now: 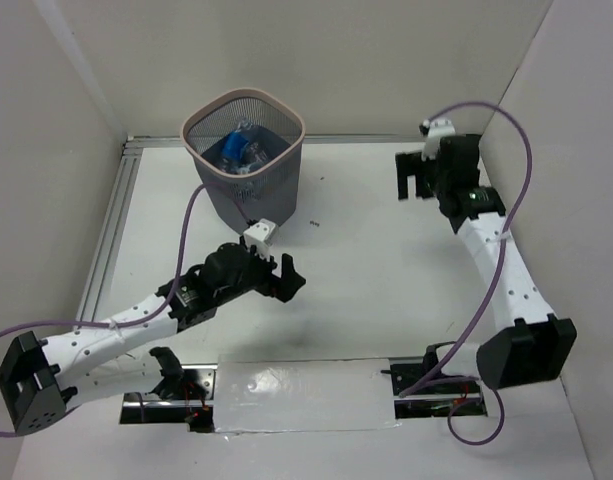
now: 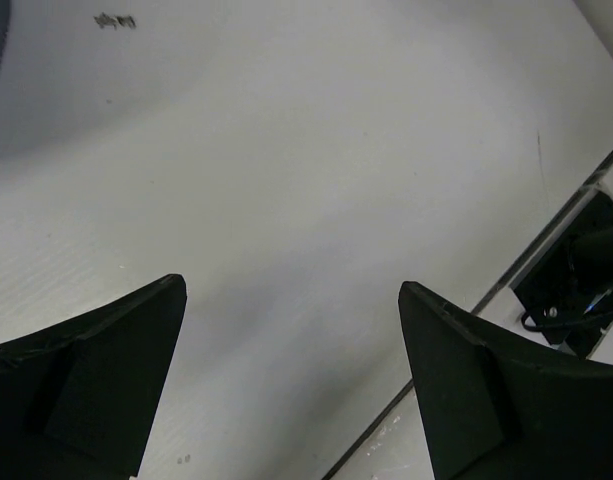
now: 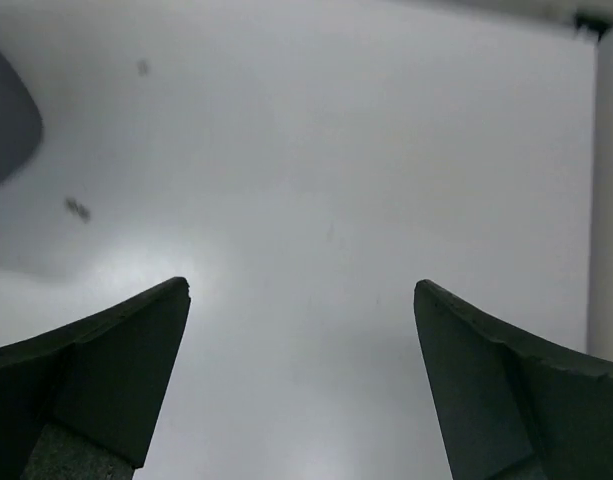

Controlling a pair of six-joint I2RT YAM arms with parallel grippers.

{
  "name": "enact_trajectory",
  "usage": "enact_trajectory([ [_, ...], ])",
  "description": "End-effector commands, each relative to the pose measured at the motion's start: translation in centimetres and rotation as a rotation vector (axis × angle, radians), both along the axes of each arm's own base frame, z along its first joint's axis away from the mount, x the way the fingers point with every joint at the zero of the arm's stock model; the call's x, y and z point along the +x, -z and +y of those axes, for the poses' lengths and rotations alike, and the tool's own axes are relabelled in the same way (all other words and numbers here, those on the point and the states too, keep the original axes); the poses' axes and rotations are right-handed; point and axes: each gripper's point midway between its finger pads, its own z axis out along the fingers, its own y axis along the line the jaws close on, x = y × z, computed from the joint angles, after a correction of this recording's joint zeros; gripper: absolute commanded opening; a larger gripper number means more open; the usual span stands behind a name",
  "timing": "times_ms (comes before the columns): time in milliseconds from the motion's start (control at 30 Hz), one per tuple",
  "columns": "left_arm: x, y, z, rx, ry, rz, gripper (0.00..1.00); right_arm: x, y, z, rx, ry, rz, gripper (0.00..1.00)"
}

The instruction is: Put the plastic bottles in the bin

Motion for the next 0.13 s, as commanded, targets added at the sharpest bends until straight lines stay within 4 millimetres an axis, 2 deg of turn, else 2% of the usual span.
enact_trajectory([
  [0, 1.4, -2.7, 0.2, -0.046, -0.010, -0.044, 1.00, -4.3, 1.8, -2.7, 0.028, 0.101, 0.019, 1.00],
  [67, 2.4, -2.9, 1.4, -0.055, -0.054, -0.037, 1.00, -6.4, 3.3, -3.3, 0.035, 0.109, 0.031, 1.00],
  [100, 2.7, -3.3, 1.9, -0.071, -0.076, -0.040, 1.00, -6.8, 3.6, -3.2, 0.041, 0.099, 0.018, 1.00],
])
